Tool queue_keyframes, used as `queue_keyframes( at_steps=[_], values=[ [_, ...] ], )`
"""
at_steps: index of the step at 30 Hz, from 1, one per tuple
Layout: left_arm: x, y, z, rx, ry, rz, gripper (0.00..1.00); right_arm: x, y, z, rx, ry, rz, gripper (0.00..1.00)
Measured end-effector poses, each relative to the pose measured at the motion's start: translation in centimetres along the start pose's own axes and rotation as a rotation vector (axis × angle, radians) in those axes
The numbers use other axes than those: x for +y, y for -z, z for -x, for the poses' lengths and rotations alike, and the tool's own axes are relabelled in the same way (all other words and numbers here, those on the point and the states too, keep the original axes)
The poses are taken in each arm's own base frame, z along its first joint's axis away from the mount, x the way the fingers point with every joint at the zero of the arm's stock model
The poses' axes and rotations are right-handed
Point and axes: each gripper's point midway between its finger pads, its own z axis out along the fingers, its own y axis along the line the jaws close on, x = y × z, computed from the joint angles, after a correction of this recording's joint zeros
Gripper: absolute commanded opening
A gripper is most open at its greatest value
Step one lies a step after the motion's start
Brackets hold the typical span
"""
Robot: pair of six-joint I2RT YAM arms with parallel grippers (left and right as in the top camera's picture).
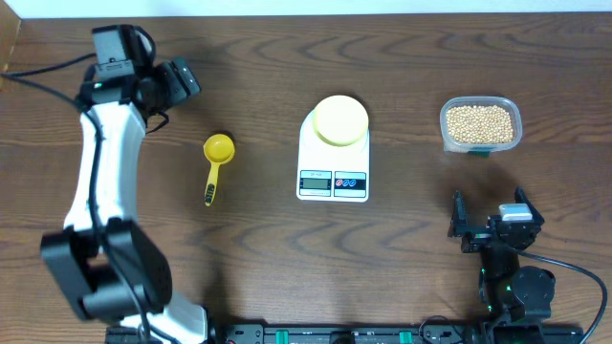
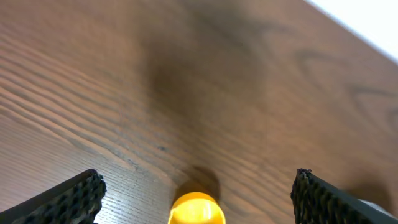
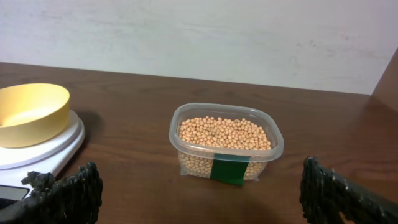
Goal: Scoop item into bowl and weigh 50g on scale
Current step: 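Raise the left arm and move the left gripper over the yellow scoop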
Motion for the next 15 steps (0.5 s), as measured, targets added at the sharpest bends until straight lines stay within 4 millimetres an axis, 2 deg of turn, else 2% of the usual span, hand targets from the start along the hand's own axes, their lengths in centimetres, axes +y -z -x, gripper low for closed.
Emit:
queue_keyframes(
  at_steps=[4, 7, 11, 15],
  values=[
    [1.1, -3.8, -2.4, 0.106, -0.007, 0.034, 0.98, 0.0, 0.0, 0.0, 0.0, 0.0, 0.0, 0.99],
    [1.1, -5.4, -3.7, 0.154, -0.067, 0.041, 1.0, 0.0, 0.0, 0.0, 0.0, 0.0, 0.0, 0.99],
    [0.1, -5.3, -5.2, 0.206, -0.197, 0.03, 0.94, 0.0, 0.0, 0.0, 0.0, 0.0, 0.0, 0.99],
    [0.4, -4.6, -7.9, 0.315, -0.278, 0.039, 0.87, 0.0, 0.0, 0.0, 0.0, 0.0, 0.0, 0.99]
  ],
)
